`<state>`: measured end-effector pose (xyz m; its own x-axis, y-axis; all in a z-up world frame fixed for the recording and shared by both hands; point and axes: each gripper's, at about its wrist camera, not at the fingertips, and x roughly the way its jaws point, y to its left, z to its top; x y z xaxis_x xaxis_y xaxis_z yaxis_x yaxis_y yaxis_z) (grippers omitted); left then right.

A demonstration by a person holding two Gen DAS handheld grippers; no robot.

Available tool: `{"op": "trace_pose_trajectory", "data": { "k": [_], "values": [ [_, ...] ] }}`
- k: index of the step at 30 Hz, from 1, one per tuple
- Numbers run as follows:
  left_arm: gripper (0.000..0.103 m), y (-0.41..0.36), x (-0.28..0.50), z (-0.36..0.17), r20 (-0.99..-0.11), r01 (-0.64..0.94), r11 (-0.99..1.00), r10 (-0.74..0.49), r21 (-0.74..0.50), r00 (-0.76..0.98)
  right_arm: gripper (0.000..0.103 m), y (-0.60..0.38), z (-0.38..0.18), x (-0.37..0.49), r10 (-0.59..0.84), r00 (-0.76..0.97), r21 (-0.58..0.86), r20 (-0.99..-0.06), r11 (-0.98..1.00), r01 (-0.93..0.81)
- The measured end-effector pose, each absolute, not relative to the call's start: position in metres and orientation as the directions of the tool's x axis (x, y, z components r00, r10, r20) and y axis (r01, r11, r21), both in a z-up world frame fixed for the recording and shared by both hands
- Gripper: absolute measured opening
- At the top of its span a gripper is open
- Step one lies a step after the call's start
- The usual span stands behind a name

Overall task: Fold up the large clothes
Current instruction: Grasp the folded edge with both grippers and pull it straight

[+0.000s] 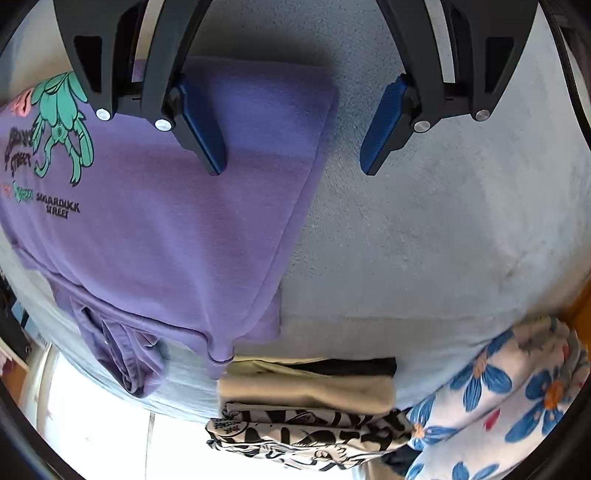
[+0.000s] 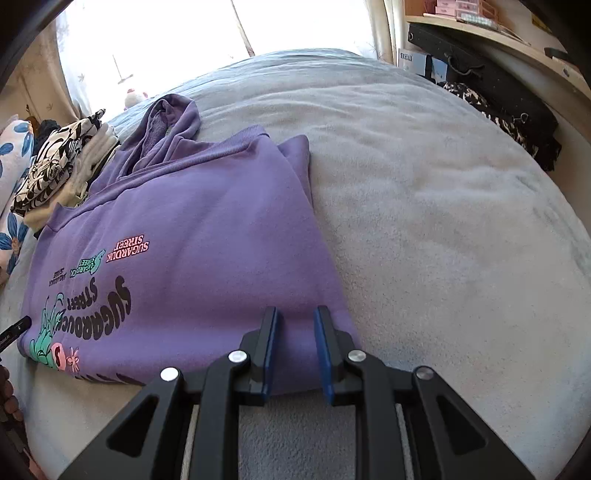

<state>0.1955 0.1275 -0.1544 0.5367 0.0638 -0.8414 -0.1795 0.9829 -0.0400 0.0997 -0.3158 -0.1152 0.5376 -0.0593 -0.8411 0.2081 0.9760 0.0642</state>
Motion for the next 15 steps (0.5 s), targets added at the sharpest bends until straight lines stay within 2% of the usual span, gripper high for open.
{"op": "trace_pose_trajectory", "data": {
  "k": [3, 8, 15],
  "values": [
    [0.074, 0.126, 0.196, -0.155, -0.84, -0.184, 0.982, 0.071, -0.036, 0.538, 0.02, -0.303, -0.117, 0.104, -0.114, 0.524, -0.007, -0.844, 0.979, 0.202],
    [0.074, 0.121, 0.196, -0.144, -0.831, -0.183, 0.983, 0.104, 0.002, 0.546, 0.02, -0.302, -0.112, 0.108, -0.134, 0.506, -0.025, -0.852, 0.976, 0.215],
    [0.074, 0.103, 0.223, -0.096, -0.781, -0.098, 0.995, 0.061, 0.0, 0.622, 0.02, -0.276, -0.062, 0.141, -0.071, 0.611, -0.009, -0.789, 0.995, 0.103]
  ]
}}
